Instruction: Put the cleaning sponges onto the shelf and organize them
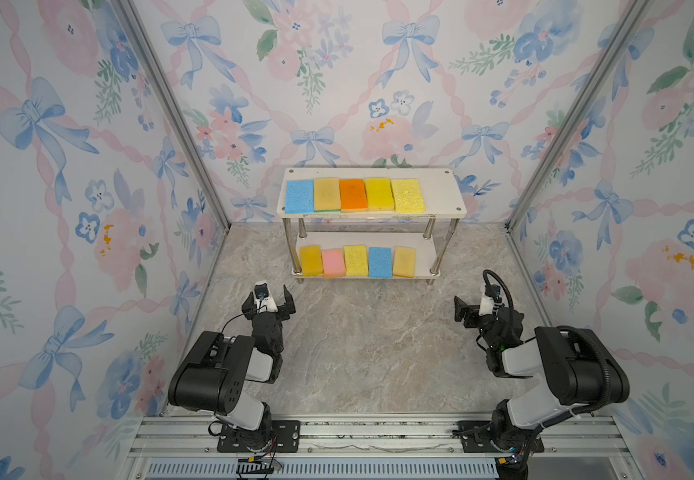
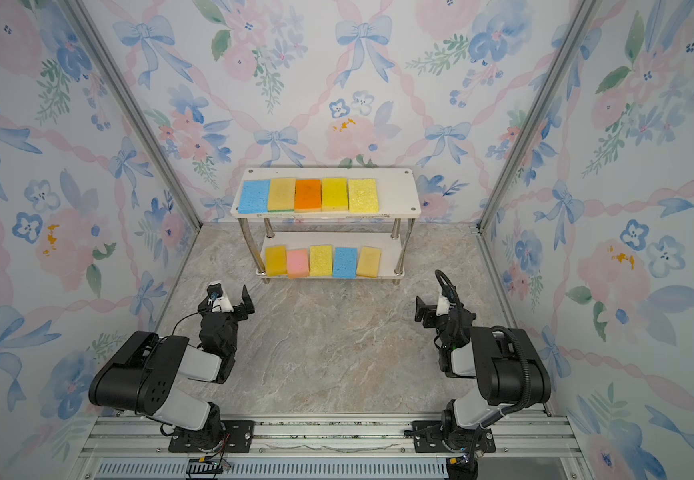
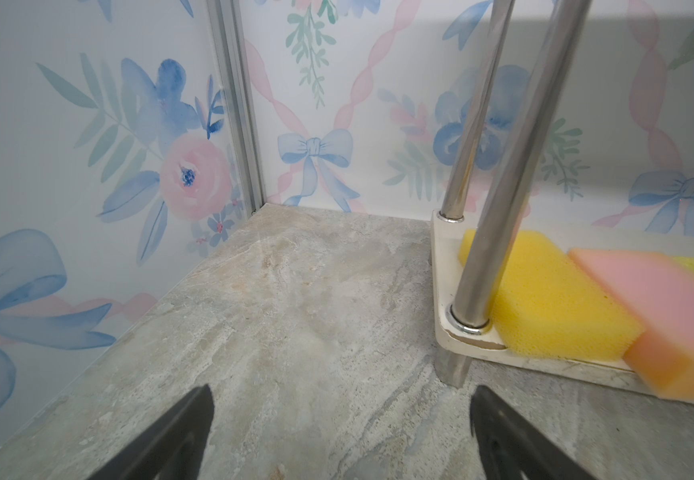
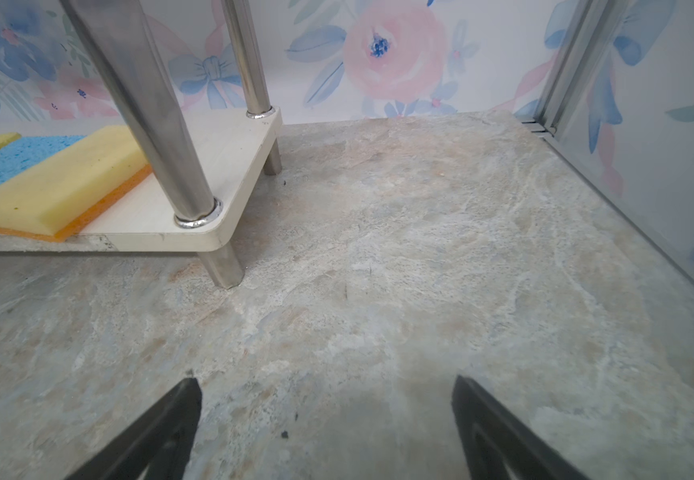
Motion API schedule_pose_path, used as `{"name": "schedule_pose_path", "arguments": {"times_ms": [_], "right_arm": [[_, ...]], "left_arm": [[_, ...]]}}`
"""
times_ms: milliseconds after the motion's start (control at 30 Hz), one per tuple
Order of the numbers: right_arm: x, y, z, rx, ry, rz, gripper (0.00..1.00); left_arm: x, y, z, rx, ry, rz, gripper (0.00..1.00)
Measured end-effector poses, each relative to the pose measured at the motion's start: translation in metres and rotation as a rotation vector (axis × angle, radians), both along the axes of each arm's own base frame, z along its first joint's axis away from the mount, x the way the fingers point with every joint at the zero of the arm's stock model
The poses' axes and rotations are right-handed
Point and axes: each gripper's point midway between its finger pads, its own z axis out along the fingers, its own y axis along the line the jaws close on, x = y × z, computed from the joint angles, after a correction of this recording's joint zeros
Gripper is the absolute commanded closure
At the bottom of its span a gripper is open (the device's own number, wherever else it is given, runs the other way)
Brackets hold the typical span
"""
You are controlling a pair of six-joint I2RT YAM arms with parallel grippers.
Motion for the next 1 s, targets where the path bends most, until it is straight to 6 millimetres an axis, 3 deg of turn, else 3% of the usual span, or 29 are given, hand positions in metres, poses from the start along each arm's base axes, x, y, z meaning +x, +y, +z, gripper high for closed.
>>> {"name": "schedule_pose_path", "arguments": {"times_ms": [300,600,1000], "right_arm": [[0.030,0.006,0.018,-0.012,0.000,0.022,0.03],[0.026,0.008,0.001,-0.036,0.073,0.010,0.03],[0.025,0.007,0.000,-0.039,0.079,0.003,0.03]], "left_arm": [[0.000,0.000,0.000,0.000,0.000,0.000,0.02],[0.000,0.000,0.000,0.000,0.000,0.000,0.02],[0.000,0.000,0.000,0.000,0.000,0.000,0.02]]}}
